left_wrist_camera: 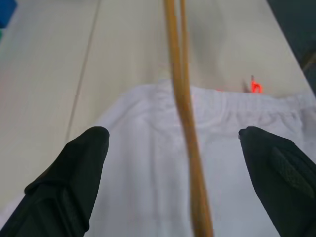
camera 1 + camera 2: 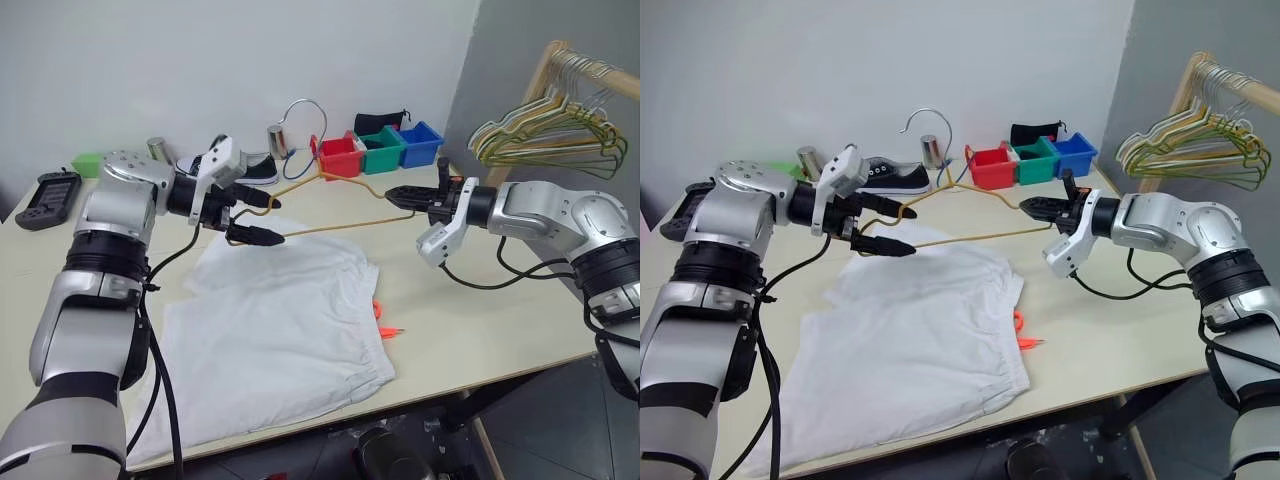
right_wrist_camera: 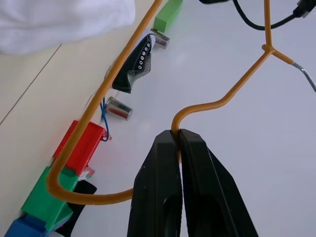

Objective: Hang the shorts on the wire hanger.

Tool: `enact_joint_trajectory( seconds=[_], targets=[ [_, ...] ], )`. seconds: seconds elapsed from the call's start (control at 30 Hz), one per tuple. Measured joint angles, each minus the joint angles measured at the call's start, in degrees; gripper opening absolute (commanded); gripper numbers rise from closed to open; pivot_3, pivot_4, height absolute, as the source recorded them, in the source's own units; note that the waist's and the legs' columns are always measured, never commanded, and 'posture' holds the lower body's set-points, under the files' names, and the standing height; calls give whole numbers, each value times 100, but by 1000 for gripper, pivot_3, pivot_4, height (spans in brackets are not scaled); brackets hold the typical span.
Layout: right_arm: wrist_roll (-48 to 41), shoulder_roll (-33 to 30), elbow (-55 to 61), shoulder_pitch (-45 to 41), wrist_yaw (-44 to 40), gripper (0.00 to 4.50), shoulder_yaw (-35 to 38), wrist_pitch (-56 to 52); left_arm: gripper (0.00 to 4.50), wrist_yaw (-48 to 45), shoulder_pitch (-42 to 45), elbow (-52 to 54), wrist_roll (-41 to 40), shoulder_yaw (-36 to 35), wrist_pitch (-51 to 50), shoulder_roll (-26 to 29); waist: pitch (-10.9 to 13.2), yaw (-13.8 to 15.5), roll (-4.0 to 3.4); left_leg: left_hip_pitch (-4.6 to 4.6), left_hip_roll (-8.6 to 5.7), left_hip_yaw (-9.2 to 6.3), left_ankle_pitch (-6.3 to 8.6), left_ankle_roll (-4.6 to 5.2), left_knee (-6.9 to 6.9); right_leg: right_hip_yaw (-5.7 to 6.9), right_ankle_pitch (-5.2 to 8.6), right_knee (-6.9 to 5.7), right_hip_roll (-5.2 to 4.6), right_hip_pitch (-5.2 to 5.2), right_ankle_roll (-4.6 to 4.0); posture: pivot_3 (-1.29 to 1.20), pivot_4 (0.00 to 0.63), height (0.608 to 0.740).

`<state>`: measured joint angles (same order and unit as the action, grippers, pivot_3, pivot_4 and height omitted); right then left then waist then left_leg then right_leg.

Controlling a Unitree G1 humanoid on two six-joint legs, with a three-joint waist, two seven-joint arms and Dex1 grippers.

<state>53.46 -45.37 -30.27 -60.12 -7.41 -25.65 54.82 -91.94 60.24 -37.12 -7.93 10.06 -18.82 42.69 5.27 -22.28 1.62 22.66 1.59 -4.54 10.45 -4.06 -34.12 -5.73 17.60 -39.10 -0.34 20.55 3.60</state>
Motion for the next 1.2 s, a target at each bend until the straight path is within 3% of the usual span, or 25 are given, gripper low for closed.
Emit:
enact_joint_trajectory(
  seconds=[0.1, 0.2, 0.8, 0.93, 1.1, 1.2],
  targets=[
    [69, 26, -74, -12, 18, 15, -27, -27, 4500, -16, -241, 304, 6, 88, -75, 59, 0, -1, 0, -4, 0, -1, -1, 1, -7, -1, -1, -3, 0, -5, 0, -269, 5, 740],
    [127, 30, -120, -13, 22, 0, -29, -45, 4002, 86, -380, 348, 66, 91, -48, 63, 0, 0, 0, -3, 0, -3, -1, 2, -16, 0, -1, -8, 0, -6, 0, -270, 4, 740],
    [178, 75, -137, -27, 128, 0, -30, -141, 7, 133, -381, 308, 352, 93, 193, 84, -1, -2, -1, -5, -3, -5, -1, 3, -60, 0, 0, -49, 1, -10, 0, -275, 2, 740],
    [155, 82, -136, -26, 99, 0, -44, -137, 7, 263, -380, 244, 383, 92, 305, 80, -1, -5, -1, -7, -3, -5, -2, 3, -71, -1, 0, -62, 1, -10, 1, -279, 3, 740],
    [-428, 89, -220, 7, -607, 1085, -43, -146, 0, 518, -387, 249, 416, 92, 499, -17, -1, -9, 0, -12, -3, -5, -3, 6, -75, -1, 0, -68, 2, -15, 1, -283, 3, 740],
    [-1481, 95, -143, 275, -1690, 1782, -23, -470, 0, 837, -539, 353, 551, 92, 842, -21, -2, -22, 2, -25, -1, -6, -3, 6, -74, -1, 0, -65, 2, -31, 1, -280, 6, 740]
  ],
)
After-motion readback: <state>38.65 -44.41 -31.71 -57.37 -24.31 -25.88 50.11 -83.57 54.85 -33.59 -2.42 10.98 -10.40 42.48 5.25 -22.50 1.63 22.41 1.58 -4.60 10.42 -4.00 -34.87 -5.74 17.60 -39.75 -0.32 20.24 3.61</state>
